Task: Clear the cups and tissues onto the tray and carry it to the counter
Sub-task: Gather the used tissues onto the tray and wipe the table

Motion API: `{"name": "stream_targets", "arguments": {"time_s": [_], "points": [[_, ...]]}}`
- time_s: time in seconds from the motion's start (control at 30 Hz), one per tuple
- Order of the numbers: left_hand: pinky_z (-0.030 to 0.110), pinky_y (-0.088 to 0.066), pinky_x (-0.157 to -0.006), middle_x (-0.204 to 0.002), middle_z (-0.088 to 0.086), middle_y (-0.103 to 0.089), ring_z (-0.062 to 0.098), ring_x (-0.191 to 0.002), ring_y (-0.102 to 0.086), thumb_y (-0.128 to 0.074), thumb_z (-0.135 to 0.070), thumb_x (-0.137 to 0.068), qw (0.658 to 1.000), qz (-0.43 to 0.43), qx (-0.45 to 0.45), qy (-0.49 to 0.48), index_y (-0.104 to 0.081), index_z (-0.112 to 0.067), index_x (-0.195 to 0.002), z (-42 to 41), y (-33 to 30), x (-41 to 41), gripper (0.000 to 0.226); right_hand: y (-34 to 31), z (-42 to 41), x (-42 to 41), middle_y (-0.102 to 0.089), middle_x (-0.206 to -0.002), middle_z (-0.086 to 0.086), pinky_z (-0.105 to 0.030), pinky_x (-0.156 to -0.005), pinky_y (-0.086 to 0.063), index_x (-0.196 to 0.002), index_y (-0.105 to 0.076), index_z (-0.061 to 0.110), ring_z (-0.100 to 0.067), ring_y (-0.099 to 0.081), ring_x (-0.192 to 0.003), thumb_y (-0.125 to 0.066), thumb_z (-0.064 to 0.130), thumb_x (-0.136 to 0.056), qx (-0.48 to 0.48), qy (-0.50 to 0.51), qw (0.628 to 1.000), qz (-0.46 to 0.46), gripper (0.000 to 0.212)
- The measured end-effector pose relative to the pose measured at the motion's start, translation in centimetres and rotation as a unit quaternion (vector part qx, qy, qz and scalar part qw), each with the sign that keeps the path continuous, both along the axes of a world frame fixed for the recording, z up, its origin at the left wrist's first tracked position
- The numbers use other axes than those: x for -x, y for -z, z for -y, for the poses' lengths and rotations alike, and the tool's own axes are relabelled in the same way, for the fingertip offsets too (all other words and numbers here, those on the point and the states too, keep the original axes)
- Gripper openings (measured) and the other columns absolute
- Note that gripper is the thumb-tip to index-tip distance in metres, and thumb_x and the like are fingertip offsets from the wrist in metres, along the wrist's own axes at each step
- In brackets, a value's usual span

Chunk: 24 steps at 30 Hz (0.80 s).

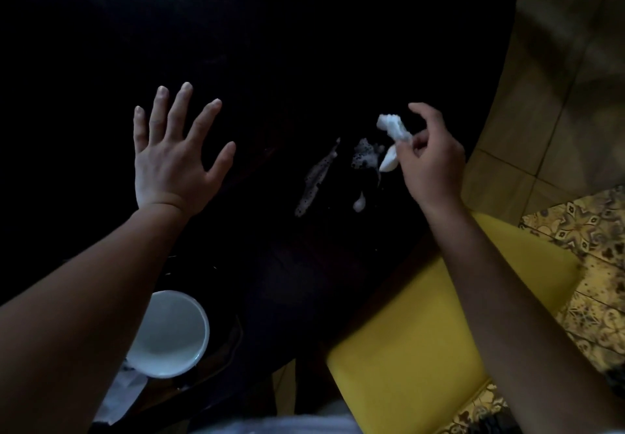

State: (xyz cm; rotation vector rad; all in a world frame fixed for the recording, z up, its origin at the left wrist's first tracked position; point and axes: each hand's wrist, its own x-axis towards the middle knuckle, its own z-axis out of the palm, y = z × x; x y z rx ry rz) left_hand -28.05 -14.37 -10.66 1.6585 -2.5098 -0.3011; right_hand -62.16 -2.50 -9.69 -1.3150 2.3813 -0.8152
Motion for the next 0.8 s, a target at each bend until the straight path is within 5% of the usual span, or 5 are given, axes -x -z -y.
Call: {"name": "stream_targets", "arguments": {"time_s": [0.17,0.43,0.6,0.8], "points": [[0.055,-0.004,-0.127,-0.171,0.004,-0.017,0.030,-0.159,-0.007,-0.037,-0.062,-0.099,1.000,0.001,0.006,-0.001,-0.034,-0.033,-0.158,0.1,-0.1,-0.1,0.065,2.1,1.1,-0.7,-0.065,-0.099,-0.008,-0.027,-0.067,-0.041,-0.107,-0.071,0.017,-0.026,-0.064,-0.087,-0.058,0.019,-0.091,-0.063,-0.032,0.997,-0.039,0.021],[0.056,-0.004,-0.127,-0.171,0.003,-0.018,0.030,-0.159,-0.007,-0.038,-0.062,-0.100,1.000,-0.001,0.006,0.000,-0.035,-0.033,-0.158,0.2,0.0,-0.1,0.065,1.6,-4.3,-4.1,-0.058,-0.112,-0.008,-0.031,-0.076,-0.048,-0.118,-0.065,0.014,-0.026,-0.062,-0.095,-0.068,0.034,-0.091,-0.127,-0.064,0.990,0.011,0.034],[0.056,-0.004,-0.127,-0.171,0.003,-0.018,0.030,-0.159,-0.007,-0.038,-0.062,-0.100,1.000,-0.002,0.007,0.001,-0.035,-0.033,-0.158,0.2,0.0,-0.1,0.065,1.4,-4.7,-3.7,-0.060,-0.096,0.008,-0.029,-0.071,-0.048,-0.118,-0.060,0.018,-0.012,-0.060,-0.083,-0.072,0.027,-0.089,-0.082,-0.046,0.994,0.060,0.033],[0.055,-0.003,-0.127,-0.171,0.003,-0.017,0.031,-0.159,-0.007,-0.038,-0.062,-0.100,1.000,0.000,0.002,0.001,-0.034,-0.033,-0.158,0.2,0.0,-0.1,0.065,0.6,0.6,-0.7,-0.067,-0.102,-0.004,-0.029,-0.072,-0.048,-0.123,-0.063,0.023,-0.017,-0.062,-0.088,-0.065,0.029,-0.094,-0.012,-0.048,0.999,0.017,0.030]]}}
